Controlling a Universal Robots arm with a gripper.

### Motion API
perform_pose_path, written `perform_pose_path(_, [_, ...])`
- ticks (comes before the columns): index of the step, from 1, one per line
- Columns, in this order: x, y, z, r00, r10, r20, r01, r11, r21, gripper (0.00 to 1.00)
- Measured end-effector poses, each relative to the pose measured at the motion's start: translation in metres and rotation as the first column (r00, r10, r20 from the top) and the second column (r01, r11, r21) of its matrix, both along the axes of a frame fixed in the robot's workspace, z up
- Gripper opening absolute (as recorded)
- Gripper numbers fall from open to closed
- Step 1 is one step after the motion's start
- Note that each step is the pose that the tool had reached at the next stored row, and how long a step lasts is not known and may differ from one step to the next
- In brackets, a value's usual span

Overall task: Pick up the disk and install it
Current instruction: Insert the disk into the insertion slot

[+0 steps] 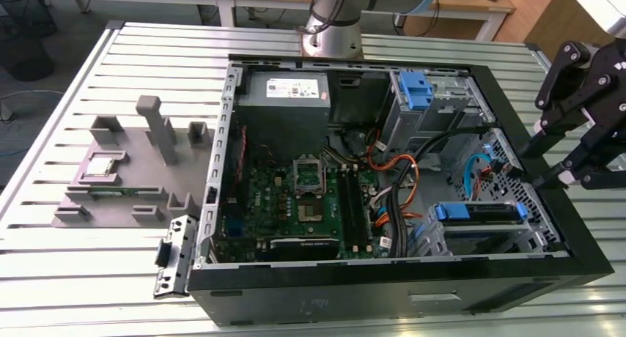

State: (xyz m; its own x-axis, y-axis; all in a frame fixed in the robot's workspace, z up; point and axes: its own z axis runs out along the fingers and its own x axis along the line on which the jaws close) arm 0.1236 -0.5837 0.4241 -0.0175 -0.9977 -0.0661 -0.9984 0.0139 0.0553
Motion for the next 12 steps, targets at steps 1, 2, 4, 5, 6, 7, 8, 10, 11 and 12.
perform_pose_path(1, [0.0, 0.0, -0.0011, 1.0, 0.0, 0.0002, 0.0, 1.0, 0.0014, 0.42])
perform_pose_path(2, [-0.0003, 0.0, -0.0025, 1.0, 0.0, 0.0006, 0.0, 1.0, 0.0031, 0.42])
perform_pose_path(4, [-0.0012, 0.0, -0.0055, 1.0, 0.0, 0.0016, 0.0, 1.0, 0.0047, 0.42])
perform_pose_path(5, [-0.0018, 0.0, -0.0073, 1.0, 0.0, 0.0021, 0.0, 1.0, 0.0052, 0.42])
perform_pose_path(6, [-0.0024, 0.0, -0.0091, 1.0, 0.0, 0.0027, 0.0, 1.0, 0.0056, 0.42])
perform_pose_path(7, [-0.0031, 0.0, -0.0109, 1.0, 0.0, 0.0032, 0.0, 1.0, 0.0058, 0.42])
perform_pose_path(8, [-0.0037, 0.0, -0.0129, 1.0, 0.0, 0.0038, -0.001, 1.0, 0.006, 0.42])
perform_pose_path(10, [-0.0054, 0.0, -0.0159, 1.0, 0.001, 0.0066, -0.001, 1.0, 0.0063, 0.42])
perform_pose_path(11, [-0.0065, 0.0, -0.0174, 1.0, 0.001, 0.0085, -0.001, 1.0, 0.0066, 0.42])
perform_pose_path(12, [-0.0075, 0.0, -0.0188, 0.9999, 0.001, 0.0105, -0.001, 1.0, 0.0067, 0.42])
